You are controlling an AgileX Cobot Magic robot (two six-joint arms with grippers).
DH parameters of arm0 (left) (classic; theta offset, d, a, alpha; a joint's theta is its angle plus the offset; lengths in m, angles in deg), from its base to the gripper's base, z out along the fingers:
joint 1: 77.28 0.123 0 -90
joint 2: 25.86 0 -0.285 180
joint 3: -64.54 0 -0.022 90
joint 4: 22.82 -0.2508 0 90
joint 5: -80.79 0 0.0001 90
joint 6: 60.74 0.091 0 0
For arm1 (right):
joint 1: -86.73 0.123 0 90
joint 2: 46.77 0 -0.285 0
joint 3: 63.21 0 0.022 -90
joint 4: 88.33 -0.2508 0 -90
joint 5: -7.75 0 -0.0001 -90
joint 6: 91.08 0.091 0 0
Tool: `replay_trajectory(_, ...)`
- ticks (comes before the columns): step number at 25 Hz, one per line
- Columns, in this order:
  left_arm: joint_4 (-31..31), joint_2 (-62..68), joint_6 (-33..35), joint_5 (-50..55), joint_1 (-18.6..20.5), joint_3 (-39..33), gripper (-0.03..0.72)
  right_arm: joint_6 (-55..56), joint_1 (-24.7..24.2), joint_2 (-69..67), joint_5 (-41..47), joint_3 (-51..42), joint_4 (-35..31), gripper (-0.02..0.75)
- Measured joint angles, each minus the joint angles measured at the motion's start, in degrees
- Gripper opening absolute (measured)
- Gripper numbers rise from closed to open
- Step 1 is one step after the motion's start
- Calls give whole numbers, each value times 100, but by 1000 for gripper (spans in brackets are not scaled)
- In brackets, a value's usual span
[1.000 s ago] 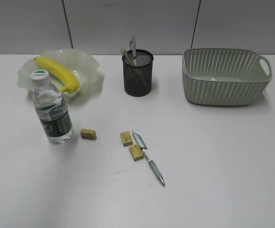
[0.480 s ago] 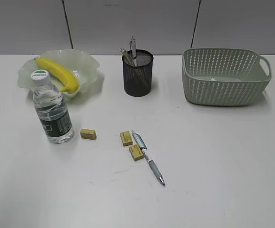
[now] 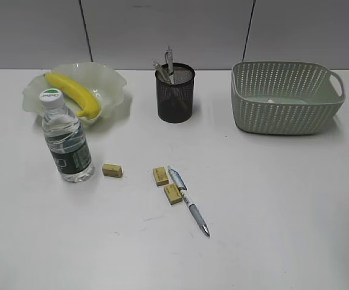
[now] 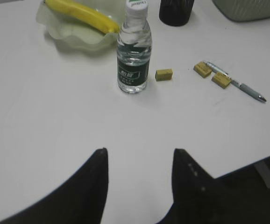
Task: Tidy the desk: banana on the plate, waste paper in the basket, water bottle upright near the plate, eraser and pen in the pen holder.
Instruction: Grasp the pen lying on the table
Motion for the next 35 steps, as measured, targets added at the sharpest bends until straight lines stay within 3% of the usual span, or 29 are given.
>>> replay_trajectory(10,-44,-969,0,58,0,-96,323,-23,91,-2983,90,1723,-477,403)
replay_trajectory(17,-48,-970,0,58,0,-106,319,443,924,-5050,696,2768,-72,403)
replay_trajectory(22,-48,-970,0,58,0,-106,319,1077,1213,-6395,1247,3421,160,403)
replay_trajectory(35,-48,-970,0,58,0,-113,312,1396,1228,-7973,1457,4053,202,470)
